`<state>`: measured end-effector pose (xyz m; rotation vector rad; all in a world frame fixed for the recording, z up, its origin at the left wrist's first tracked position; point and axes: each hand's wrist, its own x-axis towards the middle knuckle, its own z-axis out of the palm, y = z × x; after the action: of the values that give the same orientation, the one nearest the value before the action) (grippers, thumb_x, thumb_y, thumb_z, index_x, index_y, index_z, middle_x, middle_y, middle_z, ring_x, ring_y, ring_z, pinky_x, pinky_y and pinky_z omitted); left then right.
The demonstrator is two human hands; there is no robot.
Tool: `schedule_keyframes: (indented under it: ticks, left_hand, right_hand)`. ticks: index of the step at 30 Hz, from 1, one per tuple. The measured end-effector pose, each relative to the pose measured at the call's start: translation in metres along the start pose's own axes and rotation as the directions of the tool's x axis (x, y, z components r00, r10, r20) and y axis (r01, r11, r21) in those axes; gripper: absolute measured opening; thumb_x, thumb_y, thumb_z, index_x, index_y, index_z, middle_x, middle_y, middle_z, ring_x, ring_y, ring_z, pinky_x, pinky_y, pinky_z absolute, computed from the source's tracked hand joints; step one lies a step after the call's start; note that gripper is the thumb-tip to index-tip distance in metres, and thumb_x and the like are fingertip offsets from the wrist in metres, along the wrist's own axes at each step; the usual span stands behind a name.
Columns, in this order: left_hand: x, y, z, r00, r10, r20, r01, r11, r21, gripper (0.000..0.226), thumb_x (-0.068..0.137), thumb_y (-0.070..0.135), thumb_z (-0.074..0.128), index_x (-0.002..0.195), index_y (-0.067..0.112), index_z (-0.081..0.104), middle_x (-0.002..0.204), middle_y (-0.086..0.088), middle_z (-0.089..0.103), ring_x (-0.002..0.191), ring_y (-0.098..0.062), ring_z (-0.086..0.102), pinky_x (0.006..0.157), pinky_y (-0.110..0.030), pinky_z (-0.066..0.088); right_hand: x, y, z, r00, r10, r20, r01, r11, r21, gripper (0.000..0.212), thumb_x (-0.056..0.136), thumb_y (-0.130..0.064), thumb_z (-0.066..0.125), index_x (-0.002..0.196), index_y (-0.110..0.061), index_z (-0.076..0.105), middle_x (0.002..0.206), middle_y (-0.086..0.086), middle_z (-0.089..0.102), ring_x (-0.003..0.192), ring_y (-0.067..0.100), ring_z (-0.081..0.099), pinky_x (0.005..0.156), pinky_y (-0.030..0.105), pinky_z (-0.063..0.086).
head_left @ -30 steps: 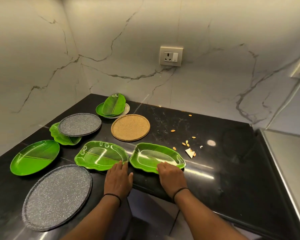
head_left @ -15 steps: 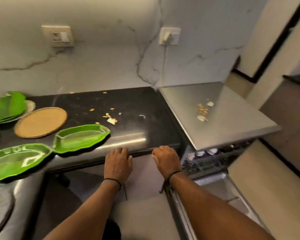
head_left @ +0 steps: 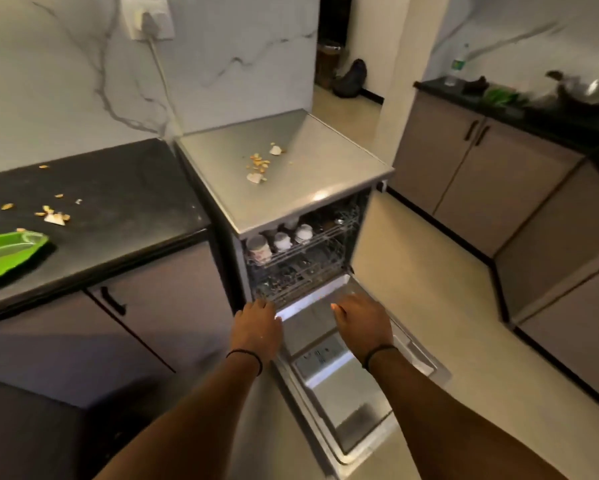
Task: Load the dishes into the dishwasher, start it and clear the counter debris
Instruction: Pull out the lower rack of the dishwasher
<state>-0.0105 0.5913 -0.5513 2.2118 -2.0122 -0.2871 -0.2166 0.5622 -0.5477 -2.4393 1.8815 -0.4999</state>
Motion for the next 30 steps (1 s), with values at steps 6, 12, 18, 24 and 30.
schedule_keyframes:
  ticks: [6,12,18,24,30]
  left_hand:
    - [-0.048,0.129,0.060,0.984,0.039,0.175,-0.045,0.999,0.030,0.028,0.094,0.028,0.040,0.110,0.014,0.058,0.117,-0.009,0.057,0.109,-0.030,0.054,0.089,-0.037,0.044]
    - [-0.055,0.168,0.081,0.981,-0.003,0.196,-0.005,0.999,0.040,0.028,0.093,0.028,0.041,0.111,0.017,0.059,0.116,-0.007,0.059,0.107,-0.028,0.056,0.088,-0.034,0.044]
    - [0.001,0.150,0.107,0.979,-0.063,0.193,0.071,0.997,-0.033,0.025,0.095,0.026,0.042,0.110,0.015,0.059,0.113,-0.003,0.056,0.105,-0.027,0.055,0.083,-0.035,0.046]
    - [0.091,0.125,0.157,0.973,-0.105,0.204,0.124,0.989,-0.082,0.035,0.096,0.030,0.042,0.128,0.017,0.049,0.128,-0.003,0.053,0.114,-0.023,0.052,0.092,-0.034,0.044]
    - [0.186,0.113,0.234,0.972,-0.118,0.205,0.131,0.990,-0.054,0.041,0.096,0.032,0.043,0.134,0.017,0.047,0.132,-0.004,0.054,0.118,-0.023,0.052,0.095,-0.035,0.041]
  right_hand:
    - [-0.081,0.110,-0.019,0.991,0.048,0.123,-0.051,0.999,0.020,0.026,0.094,-0.029,0.049,0.079,-0.015,0.065,0.081,0.008,0.065,0.076,0.028,0.062,0.066,0.035,0.046]
    - [-0.096,0.160,-0.019,0.980,0.066,0.189,-0.074,0.996,0.040,0.028,0.098,-0.032,0.042,0.092,-0.016,0.064,0.093,0.004,0.067,0.087,0.023,0.062,0.073,0.030,0.044]
    - [-0.041,0.167,0.031,0.972,0.012,0.234,-0.038,0.993,0.108,0.026,0.097,-0.030,0.045,0.090,-0.016,0.066,0.090,0.003,0.068,0.084,0.019,0.063,0.073,0.026,0.045]
    - [0.038,0.179,0.103,0.966,-0.017,0.258,-0.010,0.994,0.104,0.023,0.095,-0.025,0.048,0.086,-0.015,0.067,0.084,0.003,0.067,0.079,0.020,0.062,0.071,0.026,0.045]
    - [0.118,0.207,0.200,0.949,-0.081,0.303,0.051,0.993,0.106,0.024,0.089,-0.019,0.048,0.074,-0.014,0.065,0.073,0.003,0.066,0.066,0.021,0.062,0.064,0.026,0.050]
